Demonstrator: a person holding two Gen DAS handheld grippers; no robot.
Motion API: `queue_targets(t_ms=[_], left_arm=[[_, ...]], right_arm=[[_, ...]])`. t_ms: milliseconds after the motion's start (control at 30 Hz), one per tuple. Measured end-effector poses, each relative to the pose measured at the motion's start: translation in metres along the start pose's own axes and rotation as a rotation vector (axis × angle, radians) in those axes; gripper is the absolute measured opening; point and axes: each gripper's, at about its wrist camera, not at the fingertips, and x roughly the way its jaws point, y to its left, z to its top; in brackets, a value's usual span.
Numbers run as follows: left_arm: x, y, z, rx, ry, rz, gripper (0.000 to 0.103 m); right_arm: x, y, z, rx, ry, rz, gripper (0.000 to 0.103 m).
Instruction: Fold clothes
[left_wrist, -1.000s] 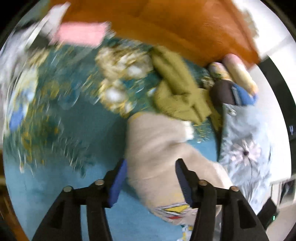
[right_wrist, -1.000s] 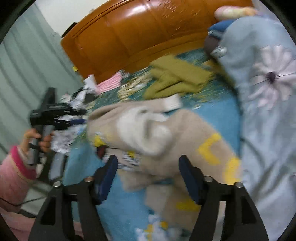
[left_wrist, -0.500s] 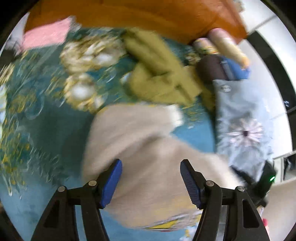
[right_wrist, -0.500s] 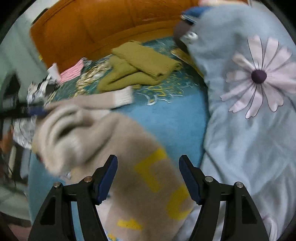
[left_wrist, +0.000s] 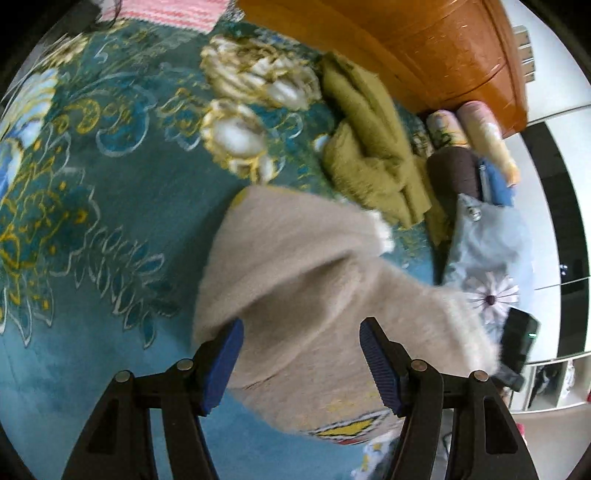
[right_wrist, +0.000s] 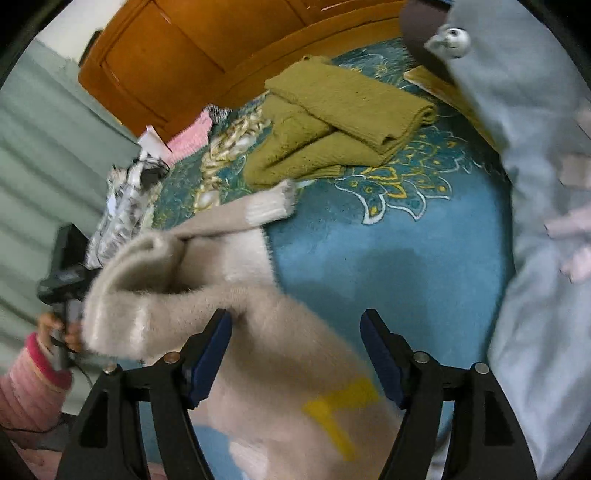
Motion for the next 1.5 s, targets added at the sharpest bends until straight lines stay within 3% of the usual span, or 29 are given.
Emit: queue_targets(t_ms=[167,200,267,367,433,500,633,733,800,1000,1133,1267,1367,1500], left_arm=[[-0.004,-0.017,0.018,0.04,-0.018,-0.072,0.07],[-0.002,-0.022,0.021,0.06,-0.013,-0.08,0.07],[0.005,-0.031,0.026,0.1,0.003,-0.08,0.071],[0.017,-0.046,0.032,0.172,0.034,-0.071,0.071],[0.025,-0.057,0.034,0.244,0.058,-0.058,0.071],[0.028,-0.068,0.036,0.317,0.071,-0.039,0.071],[0.033,-0.092,0.031,0.513,0.081,-0.039,0.08],[0.054,-0.116,0.022,0.7,0.193,-0.008,0.08],[0.064,-0.13,0.02,0.759,0.253,-0.026,0.08],[0.095,-0.149,0.026,0.793,0.408,-0.208,0.083],[0.128,-0.126,0.039,0.692,0.529,-0.148,0.083],[0.125,-0.1,0.046,0.549,0.579,-0.217,0.083],[0.115,-0.093,0.032,0.571,0.631,-0.242,0.083],[0.102,-0.09,0.001,0.66,0.683,-0.209,0.082]], right_arm=[[0.009,0.008,-0.012,-0.006,0.056,0.092,0.07],[0.006,0.012,-0.018,-0.011,0.059,0.102,0.066],[-0.003,0.02,-0.03,-0.029,0.061,0.1,0.034],[-0.025,0.035,-0.051,-0.034,0.028,0.094,0.024],[-0.041,0.046,-0.065,-0.033,0.004,0.094,0.023],[-0.053,0.059,-0.077,-0.058,-0.007,0.039,0.022],[-0.072,0.072,-0.093,-0.104,-0.07,-0.178,0.021],[-0.073,0.073,-0.101,-0.067,-0.098,-0.203,0.021],[-0.069,0.078,-0.108,-0.063,-0.093,-0.197,0.021],[-0.073,0.076,-0.12,-0.025,-0.101,-0.153,0.021],[-0.074,0.076,-0.127,0.0,-0.096,-0.139,0.021],[-0.072,0.079,-0.132,0.002,-0.093,-0.131,0.021],[-0.07,0.078,-0.134,0.008,-0.09,-0.121,0.022],[-0.071,0.077,-0.135,0.017,-0.09,-0.109,0.022]])
